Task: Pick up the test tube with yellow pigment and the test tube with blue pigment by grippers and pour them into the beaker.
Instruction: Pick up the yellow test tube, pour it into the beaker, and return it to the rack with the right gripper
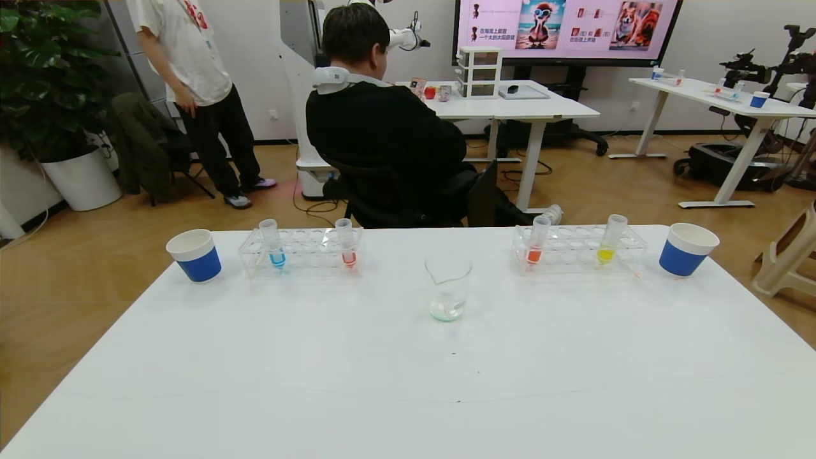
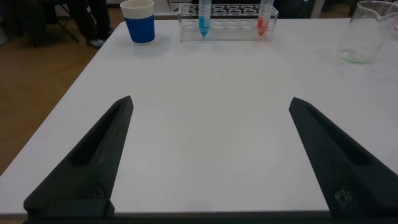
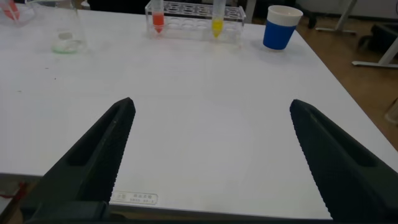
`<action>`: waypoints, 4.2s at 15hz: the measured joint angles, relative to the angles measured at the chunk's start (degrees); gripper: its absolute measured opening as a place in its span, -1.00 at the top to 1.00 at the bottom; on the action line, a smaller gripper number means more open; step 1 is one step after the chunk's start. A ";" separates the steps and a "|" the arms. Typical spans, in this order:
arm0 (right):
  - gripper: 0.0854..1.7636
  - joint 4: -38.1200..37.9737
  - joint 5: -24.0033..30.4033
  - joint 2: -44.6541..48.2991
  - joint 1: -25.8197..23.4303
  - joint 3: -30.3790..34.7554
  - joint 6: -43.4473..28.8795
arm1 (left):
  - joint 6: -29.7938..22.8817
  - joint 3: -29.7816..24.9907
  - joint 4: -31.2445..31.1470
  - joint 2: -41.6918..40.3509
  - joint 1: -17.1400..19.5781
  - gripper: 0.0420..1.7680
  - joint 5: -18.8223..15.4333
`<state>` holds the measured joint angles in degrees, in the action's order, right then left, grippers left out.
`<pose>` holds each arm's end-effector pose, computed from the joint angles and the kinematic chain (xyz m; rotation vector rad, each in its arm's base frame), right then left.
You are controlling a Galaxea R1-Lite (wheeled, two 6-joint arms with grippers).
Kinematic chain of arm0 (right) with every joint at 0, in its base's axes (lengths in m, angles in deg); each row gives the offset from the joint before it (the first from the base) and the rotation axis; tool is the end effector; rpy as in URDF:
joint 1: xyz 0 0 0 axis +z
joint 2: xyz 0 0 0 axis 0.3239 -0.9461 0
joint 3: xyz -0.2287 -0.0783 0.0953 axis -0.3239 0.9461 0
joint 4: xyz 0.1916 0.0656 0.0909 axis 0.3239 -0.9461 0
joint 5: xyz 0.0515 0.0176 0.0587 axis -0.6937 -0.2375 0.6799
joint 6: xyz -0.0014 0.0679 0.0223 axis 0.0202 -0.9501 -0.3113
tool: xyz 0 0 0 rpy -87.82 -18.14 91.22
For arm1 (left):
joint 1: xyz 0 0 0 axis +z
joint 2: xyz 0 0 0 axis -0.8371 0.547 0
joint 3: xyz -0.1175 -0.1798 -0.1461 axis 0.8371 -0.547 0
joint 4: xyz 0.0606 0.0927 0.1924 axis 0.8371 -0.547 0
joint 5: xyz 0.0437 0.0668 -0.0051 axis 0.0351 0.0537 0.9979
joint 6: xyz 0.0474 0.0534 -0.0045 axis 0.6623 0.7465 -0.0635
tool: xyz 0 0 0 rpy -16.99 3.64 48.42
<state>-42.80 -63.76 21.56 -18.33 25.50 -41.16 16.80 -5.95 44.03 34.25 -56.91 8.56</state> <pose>0.0999 0.0023 0.0777 -0.0409 -0.0080 0.0293 0.1005 0.0000 0.0761 0.0061 -0.0026 0.0015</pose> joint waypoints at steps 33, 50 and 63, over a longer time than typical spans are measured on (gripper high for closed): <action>-0.97 89.37 -0.07 -120.36 -3.22 -29.88 -2.89 | 0.00 0.00 -0.02 0.00 0.02 -0.98 0.00; -0.97 89.33 0.35 -135.58 -3.35 -52.33 -3.39 | -0.02 0.00 0.00 0.00 0.00 -0.98 0.00; 0.50 89.28 0.22 -136.40 -3.49 -54.47 -3.28 | -0.02 0.00 0.00 0.00 0.02 -0.98 0.00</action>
<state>46.49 -63.54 -114.84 -21.82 -28.97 -44.44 16.78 -5.95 44.03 34.25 -56.89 8.56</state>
